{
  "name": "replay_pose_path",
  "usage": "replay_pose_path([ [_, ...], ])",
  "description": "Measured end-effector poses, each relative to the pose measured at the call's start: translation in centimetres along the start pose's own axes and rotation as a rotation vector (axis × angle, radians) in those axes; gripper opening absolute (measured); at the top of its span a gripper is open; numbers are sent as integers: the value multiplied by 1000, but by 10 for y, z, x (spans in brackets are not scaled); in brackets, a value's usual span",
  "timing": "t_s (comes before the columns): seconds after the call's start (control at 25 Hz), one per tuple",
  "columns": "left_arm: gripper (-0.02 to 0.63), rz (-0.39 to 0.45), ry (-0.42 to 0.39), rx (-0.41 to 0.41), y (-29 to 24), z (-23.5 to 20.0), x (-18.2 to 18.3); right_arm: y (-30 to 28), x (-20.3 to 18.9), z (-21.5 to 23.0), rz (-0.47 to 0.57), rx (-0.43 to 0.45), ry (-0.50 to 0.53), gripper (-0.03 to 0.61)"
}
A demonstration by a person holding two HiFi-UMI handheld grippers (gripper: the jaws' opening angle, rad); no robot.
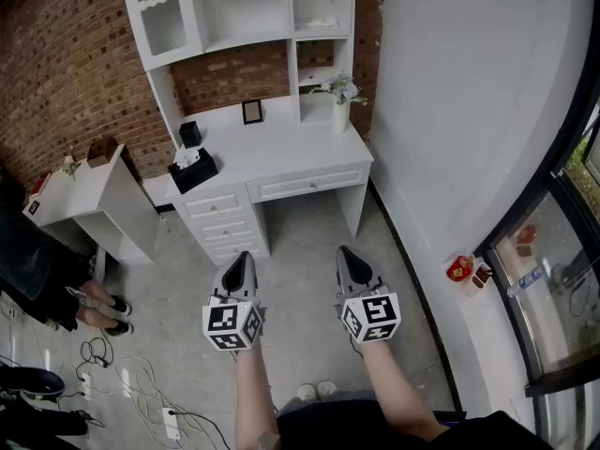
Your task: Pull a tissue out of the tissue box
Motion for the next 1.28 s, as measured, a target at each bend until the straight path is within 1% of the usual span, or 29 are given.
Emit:
replay_pose_path([
  [0.48, 9, -15, 7, -19, -1, 4, -6, 6, -2, -1, -5, -9, -2, -2],
  [0.76, 9, -23, 17, -18, -4, 2, -10, 3, -4, 0, 2, 17, -14, -2],
  [1.0, 9, -24, 16, -13, -4, -3, -9, -3, -5, -5, -6, 37, 4, -2],
  [1.12, 9, -25, 20, -6, -4, -9, -8, -8, -4, -10, 3, 59, 1, 53],
  [1.2, 9, -26, 22, -1, -4, -14, -8, -12, -3, -13, 17, 67, -2, 104],
  [1.28, 9, -27, 25, 3, -3, -19, -8, -15, -3, -16, 24, 75, -6, 167],
])
Point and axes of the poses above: the fingertips, and each gripper's own axes: y backward along the fingers, z to its right, x out of its top, the point moved 7 cm from there along y, backward along the fingers, and after that the axes turned 11 degrees about y, right-handed, at the moved point
